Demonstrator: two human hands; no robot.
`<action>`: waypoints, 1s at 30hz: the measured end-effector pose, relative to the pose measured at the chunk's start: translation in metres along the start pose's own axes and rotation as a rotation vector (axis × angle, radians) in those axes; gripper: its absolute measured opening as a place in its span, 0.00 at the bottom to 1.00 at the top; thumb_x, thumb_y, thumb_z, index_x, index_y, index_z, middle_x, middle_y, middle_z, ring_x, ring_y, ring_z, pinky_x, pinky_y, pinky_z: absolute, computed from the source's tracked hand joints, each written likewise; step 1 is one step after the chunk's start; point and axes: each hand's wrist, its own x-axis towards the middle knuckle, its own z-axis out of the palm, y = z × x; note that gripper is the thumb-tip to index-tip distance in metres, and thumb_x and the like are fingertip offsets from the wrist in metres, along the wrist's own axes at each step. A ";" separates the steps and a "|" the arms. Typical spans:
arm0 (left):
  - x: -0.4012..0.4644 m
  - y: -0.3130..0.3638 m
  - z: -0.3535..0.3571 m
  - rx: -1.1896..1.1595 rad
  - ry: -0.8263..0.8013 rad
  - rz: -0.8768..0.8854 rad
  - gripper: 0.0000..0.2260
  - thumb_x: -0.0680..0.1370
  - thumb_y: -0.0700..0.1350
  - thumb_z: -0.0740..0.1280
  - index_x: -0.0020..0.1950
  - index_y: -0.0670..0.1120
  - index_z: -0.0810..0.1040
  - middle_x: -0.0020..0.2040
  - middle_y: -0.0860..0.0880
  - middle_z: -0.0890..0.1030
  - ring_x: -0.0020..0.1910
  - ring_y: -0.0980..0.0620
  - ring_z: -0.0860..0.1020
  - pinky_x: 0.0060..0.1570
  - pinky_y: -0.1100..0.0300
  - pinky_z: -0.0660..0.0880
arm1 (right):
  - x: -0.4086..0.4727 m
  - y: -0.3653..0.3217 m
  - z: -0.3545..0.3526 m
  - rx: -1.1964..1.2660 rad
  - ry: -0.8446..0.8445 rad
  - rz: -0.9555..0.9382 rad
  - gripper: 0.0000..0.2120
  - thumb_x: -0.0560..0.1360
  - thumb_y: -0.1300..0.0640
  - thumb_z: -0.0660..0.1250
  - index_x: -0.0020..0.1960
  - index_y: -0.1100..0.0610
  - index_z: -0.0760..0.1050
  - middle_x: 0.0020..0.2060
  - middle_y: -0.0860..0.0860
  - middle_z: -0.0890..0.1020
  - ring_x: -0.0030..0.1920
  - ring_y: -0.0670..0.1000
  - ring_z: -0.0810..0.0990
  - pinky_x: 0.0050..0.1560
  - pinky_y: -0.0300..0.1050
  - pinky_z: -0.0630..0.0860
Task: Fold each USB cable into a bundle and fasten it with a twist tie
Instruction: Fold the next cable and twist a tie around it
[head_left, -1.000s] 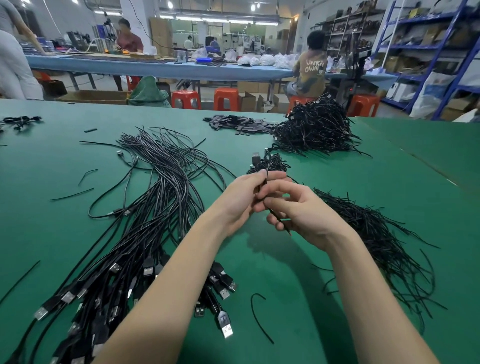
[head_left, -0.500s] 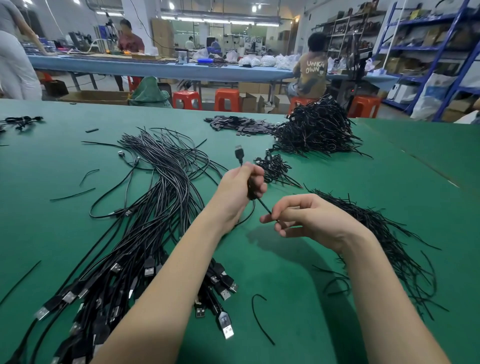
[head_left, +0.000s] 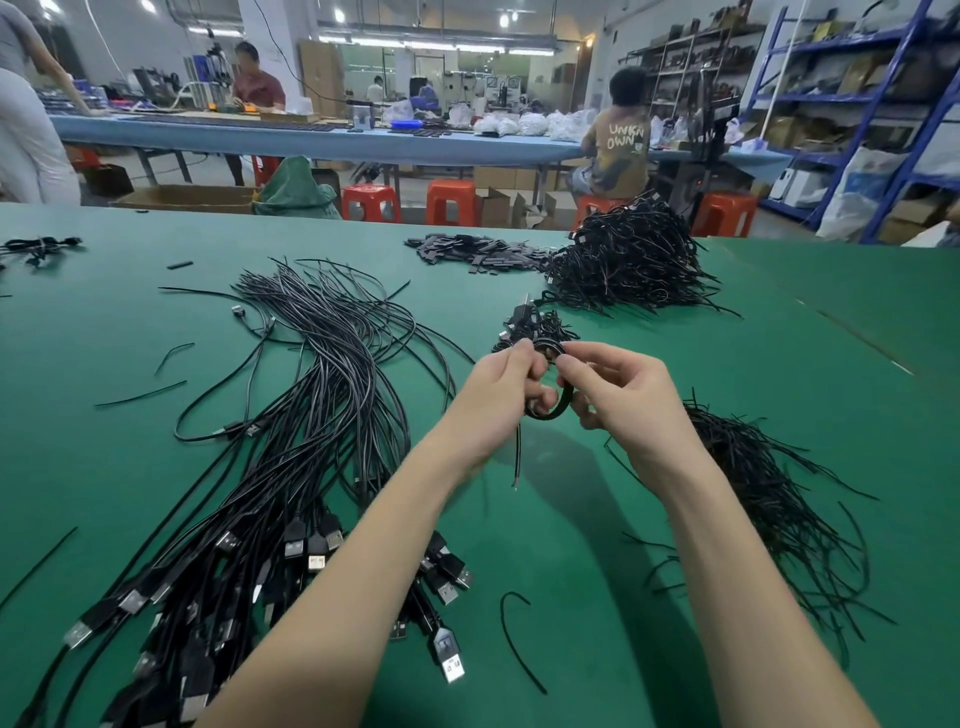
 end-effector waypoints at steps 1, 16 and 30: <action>0.000 -0.003 0.003 0.136 0.055 0.049 0.18 0.87 0.49 0.50 0.41 0.45 0.68 0.31 0.48 0.73 0.31 0.53 0.73 0.39 0.59 0.70 | 0.000 0.000 0.002 0.002 0.017 -0.015 0.05 0.78 0.61 0.72 0.53 0.55 0.83 0.32 0.50 0.81 0.27 0.46 0.73 0.29 0.37 0.72; -0.005 -0.009 0.007 0.660 0.123 0.192 0.10 0.86 0.44 0.53 0.49 0.43 0.70 0.36 0.48 0.77 0.28 0.56 0.75 0.29 0.66 0.67 | -0.001 0.002 0.005 0.085 0.017 -0.015 0.07 0.75 0.60 0.75 0.53 0.57 0.85 0.39 0.53 0.88 0.37 0.50 0.86 0.44 0.45 0.84; -0.011 -0.029 0.022 0.463 0.019 0.208 0.03 0.85 0.46 0.54 0.55 0.48 0.64 0.36 0.50 0.74 0.31 0.57 0.70 0.34 0.57 0.67 | 0.007 0.016 -0.001 -0.026 0.197 -0.072 0.17 0.72 0.59 0.78 0.43 0.74 0.80 0.28 0.55 0.77 0.25 0.47 0.75 0.33 0.42 0.75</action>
